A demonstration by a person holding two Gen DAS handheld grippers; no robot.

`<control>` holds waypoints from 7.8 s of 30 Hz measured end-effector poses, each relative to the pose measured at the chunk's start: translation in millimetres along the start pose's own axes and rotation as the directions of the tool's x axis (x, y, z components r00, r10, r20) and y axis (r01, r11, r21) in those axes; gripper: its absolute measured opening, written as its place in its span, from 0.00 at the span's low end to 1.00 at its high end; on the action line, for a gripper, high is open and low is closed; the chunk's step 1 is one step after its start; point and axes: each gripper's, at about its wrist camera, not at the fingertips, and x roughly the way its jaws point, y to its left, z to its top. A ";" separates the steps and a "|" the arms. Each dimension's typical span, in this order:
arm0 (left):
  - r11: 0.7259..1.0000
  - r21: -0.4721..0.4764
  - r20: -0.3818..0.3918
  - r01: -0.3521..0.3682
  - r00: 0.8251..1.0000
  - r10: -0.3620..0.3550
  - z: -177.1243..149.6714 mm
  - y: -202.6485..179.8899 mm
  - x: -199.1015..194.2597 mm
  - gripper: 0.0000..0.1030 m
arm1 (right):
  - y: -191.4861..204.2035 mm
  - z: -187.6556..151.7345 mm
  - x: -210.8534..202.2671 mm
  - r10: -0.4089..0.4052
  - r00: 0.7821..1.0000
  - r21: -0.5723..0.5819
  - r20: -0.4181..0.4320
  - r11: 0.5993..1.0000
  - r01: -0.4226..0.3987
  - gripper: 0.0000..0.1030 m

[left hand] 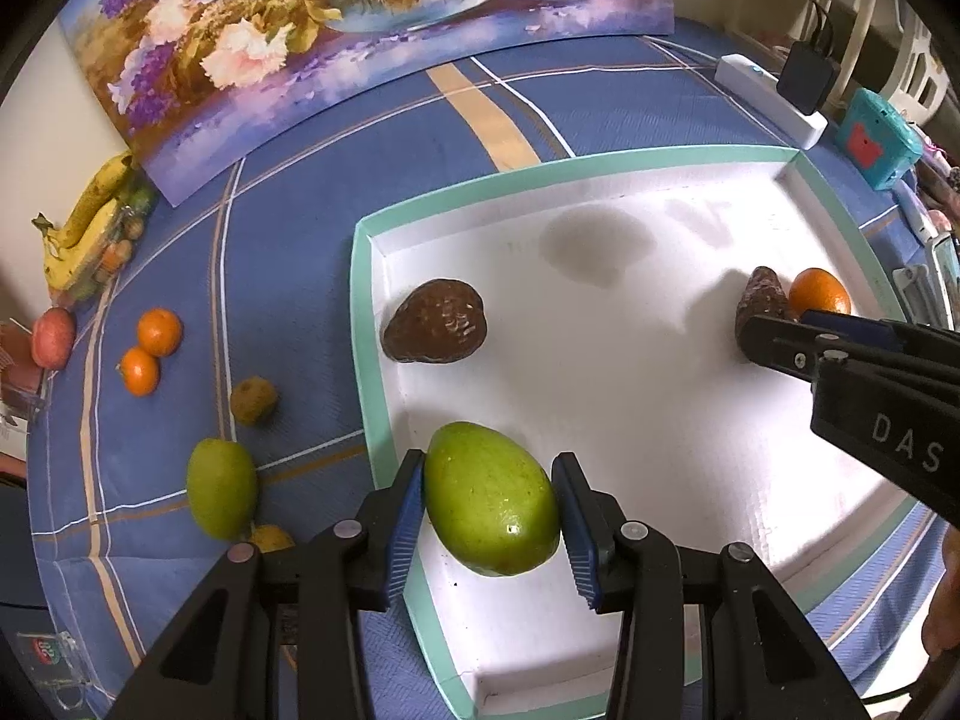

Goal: Organize fruits
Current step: 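Open the left tool to drop the pear while the right tool releases the date, then move both open tools from the tray toward the loose fruits on the cloth, then grasp the dark date with the left tool while the right tool grasps a small brown kiwi, then carry the date and the kiwi with both tools over the white tray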

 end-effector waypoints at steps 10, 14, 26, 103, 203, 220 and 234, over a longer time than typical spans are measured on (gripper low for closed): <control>1.000 -0.006 -0.014 0.018 1.000 -0.018 -1.2 2.5 1.9 0.44 | -0.4 0.7 -3.5 0.000 1.000 -0.003 0.007 1.000 0.000 0.38; 1.000 -0.006 -0.014 0.027 1.000 -0.027 0.5 4.5 1.5 0.44 | -0.6 0.6 -5.7 -0.002 1.000 -0.003 0.013 1.000 0.002 0.38; 0.998 -0.038 0.062 0.052 0.997 -0.050 8.8 14.4 -24.7 0.45 | 0.2 2.2 -23.1 -0.014 0.998 -0.013 0.058 1.000 0.015 0.38; 0.882 -0.461 0.143 -0.095 0.973 0.179 -22.3 193.0 -55.9 1.00 | 68.7 4.9 -40.5 0.026 0.973 -0.136 0.227 0.991 0.005 0.95; 0.852 -0.498 0.058 0.162 0.986 -0.153 -49.5 151.6 -36.7 0.36 | 119.3 -30.3 -37.9 0.279 0.958 -0.187 0.070 0.947 -0.262 0.27; 0.929 -0.314 0.155 0.197 0.976 -0.155 -20.0 93.5 -80.4 0.36 | 50.3 -15.5 -70.5 0.168 0.966 -0.112 0.195 0.983 -0.148 0.27; 0.975 -0.127 0.056 0.181 0.983 -0.175 -18.9 25.1 -58.6 0.36 | 13.2 -17.0 -72.6 0.063 0.977 -0.089 0.202 0.995 -0.046 0.27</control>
